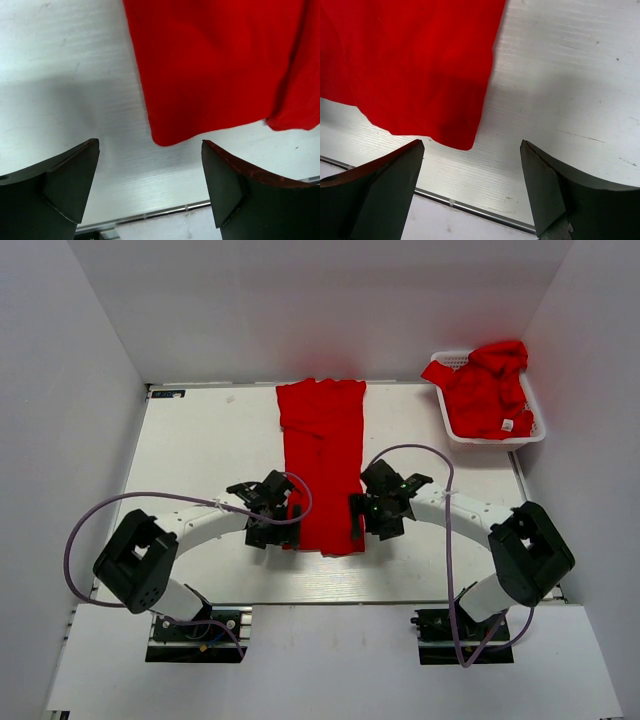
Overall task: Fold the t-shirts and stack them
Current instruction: Grab the bottom of the folded rectangular tshirt with both arms
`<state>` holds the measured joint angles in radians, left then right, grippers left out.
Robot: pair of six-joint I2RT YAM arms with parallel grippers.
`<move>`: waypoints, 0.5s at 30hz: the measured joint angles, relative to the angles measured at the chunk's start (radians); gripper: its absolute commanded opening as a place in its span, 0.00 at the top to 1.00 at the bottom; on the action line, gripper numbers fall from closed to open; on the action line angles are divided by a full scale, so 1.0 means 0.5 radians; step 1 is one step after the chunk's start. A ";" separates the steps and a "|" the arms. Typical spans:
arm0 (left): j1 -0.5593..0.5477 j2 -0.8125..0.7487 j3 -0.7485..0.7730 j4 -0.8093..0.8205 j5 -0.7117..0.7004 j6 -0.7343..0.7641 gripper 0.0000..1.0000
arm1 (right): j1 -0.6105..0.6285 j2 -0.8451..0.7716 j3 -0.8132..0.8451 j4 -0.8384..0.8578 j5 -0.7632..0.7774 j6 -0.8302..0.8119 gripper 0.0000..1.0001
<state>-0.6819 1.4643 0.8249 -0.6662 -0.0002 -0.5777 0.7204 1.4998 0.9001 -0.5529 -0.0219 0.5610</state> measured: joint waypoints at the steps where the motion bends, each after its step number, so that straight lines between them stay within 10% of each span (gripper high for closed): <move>1: -0.005 0.012 -0.007 0.009 -0.001 -0.002 0.09 | 0.000 0.005 0.000 0.006 -0.013 -0.002 0.17; 7: -0.010 0.118 0.008 0.121 -0.002 -0.006 0.27 | 0.000 0.068 0.000 0.024 -0.065 -0.024 0.26; 15: -0.040 0.215 0.082 0.135 -0.014 0.001 0.57 | 0.000 0.180 -0.005 0.066 -0.127 -0.034 0.64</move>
<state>-0.7017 1.5719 0.8658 -0.5987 -0.0074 -0.5774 0.7204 1.5898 0.8978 -0.5201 -0.0856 0.5438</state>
